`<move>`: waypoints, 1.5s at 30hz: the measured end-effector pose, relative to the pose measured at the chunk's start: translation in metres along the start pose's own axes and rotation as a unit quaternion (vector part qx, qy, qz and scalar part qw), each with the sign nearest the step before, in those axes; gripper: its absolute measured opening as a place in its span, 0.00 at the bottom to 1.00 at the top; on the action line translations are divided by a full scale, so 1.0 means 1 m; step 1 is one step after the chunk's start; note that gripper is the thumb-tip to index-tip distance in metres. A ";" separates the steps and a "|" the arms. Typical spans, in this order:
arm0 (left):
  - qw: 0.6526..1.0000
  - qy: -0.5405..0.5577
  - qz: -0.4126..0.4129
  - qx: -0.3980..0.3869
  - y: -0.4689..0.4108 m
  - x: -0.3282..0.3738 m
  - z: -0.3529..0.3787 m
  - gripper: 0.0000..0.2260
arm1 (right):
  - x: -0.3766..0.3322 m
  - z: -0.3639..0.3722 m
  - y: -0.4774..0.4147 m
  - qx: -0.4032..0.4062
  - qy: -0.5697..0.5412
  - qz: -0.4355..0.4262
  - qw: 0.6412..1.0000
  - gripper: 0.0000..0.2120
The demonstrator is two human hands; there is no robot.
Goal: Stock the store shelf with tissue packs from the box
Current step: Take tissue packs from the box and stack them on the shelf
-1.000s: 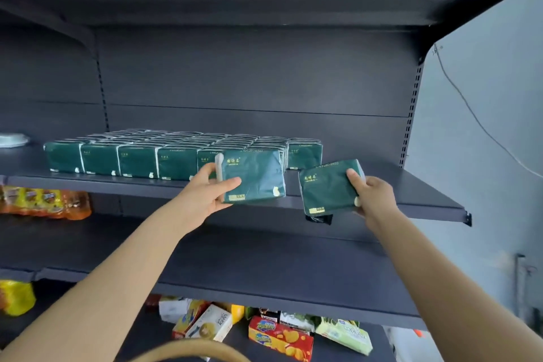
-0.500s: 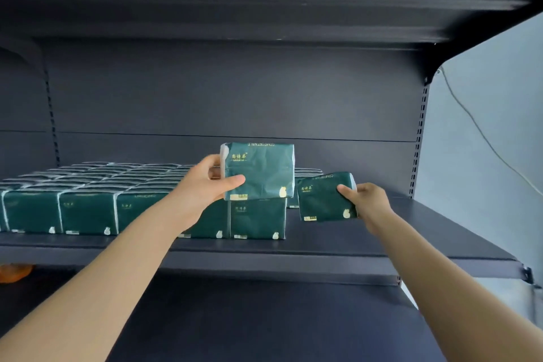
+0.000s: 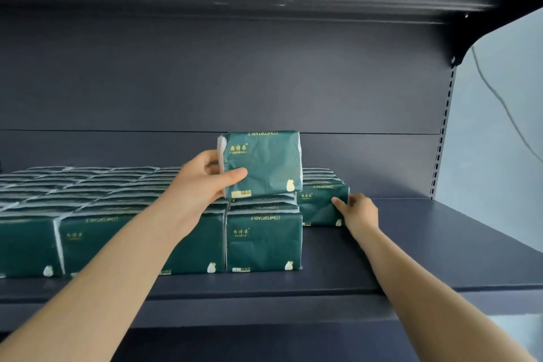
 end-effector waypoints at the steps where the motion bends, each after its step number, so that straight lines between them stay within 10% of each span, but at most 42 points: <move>1: 1.000 0.003 0.001 -0.004 -0.001 -0.001 0.002 0.16 | 0.000 0.002 0.000 -0.003 -0.001 -0.001 1.000 0.22; 11: 1.000 0.001 -0.006 0.018 0.019 0.001 0.027 0.17 | -0.008 -0.012 0.018 -0.077 -0.023 -0.008 0.997 0.18; 17: 1.000 -0.008 -0.022 0.017 0.054 0.005 0.052 0.17 | -0.043 -0.064 0.080 -0.153 -0.354 -0.068 0.920 0.12; 22: 0.999 -0.044 -0.029 -0.011 0.079 -0.001 0.081 0.13 | -0.067 -0.092 0.122 -0.179 -0.347 -0.140 0.910 0.02; 29: 0.974 -0.218 0.066 0.009 0.090 0.008 0.084 0.10 | -0.039 -0.102 0.116 -0.160 -0.365 -0.079 0.914 0.12; 40: 0.666 -0.697 0.265 -0.022 0.057 -0.012 0.089 0.33 | 0.010 -0.050 0.039 -0.070 -0.286 0.007 0.956 0.15; 45: 0.616 -0.727 0.303 -0.030 0.034 -0.031 0.097 0.32 | 0.010 -0.014 0.021 -0.059 -0.192 -0.010 0.980 0.19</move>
Point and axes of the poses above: each hand's wrist, its own y-axis away from the middle knuckle, its own z-axis out of the palm, x = y × z, the point moved 10 cm from there along -y, towards the middle knuckle, and after that the axes turned 3 degrees about x, right-handed, at the moved point
